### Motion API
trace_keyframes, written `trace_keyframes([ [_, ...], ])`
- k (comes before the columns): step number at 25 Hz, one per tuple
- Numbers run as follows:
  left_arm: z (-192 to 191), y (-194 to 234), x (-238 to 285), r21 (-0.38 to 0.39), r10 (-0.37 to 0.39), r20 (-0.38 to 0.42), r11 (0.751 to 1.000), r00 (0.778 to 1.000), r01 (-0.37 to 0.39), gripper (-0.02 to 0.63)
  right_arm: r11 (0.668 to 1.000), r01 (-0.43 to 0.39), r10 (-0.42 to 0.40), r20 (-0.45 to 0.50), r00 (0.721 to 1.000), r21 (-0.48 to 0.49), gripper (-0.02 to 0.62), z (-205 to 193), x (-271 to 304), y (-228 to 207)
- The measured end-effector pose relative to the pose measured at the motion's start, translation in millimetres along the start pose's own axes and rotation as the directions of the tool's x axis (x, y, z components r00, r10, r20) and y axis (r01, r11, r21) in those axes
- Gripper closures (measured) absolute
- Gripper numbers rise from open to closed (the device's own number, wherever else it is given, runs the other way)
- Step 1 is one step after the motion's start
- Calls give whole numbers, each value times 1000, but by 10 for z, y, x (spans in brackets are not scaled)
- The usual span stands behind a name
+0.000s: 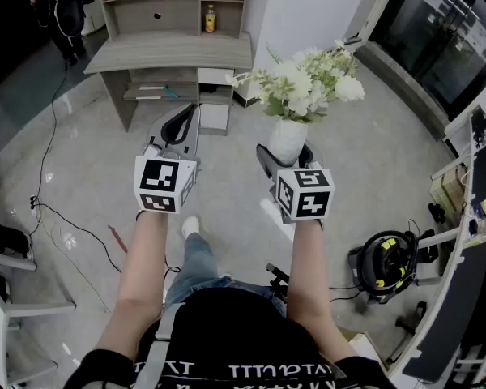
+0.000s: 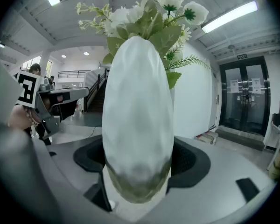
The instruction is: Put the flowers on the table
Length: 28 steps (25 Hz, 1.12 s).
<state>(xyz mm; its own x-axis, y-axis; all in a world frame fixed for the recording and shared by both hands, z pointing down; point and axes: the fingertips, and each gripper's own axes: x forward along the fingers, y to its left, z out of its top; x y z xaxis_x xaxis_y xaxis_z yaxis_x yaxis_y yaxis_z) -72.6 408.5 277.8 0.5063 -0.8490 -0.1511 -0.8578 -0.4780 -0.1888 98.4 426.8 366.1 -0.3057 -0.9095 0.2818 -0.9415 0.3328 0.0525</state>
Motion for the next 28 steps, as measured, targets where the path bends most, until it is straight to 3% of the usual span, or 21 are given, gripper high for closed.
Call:
trace_keyframes([
  [13, -71, 219, 358, -1, 12, -4, 1000, 1000, -12, 595, 999, -14, 12, 43, 999, 50, 205, 195, 318, -185],
  [28, -422, 1308, 1525, -29, 13, -3, 999, 1000, -13, 595, 999, 6, -6, 6, 1000, 54, 204, 597, 1771, -415],
])
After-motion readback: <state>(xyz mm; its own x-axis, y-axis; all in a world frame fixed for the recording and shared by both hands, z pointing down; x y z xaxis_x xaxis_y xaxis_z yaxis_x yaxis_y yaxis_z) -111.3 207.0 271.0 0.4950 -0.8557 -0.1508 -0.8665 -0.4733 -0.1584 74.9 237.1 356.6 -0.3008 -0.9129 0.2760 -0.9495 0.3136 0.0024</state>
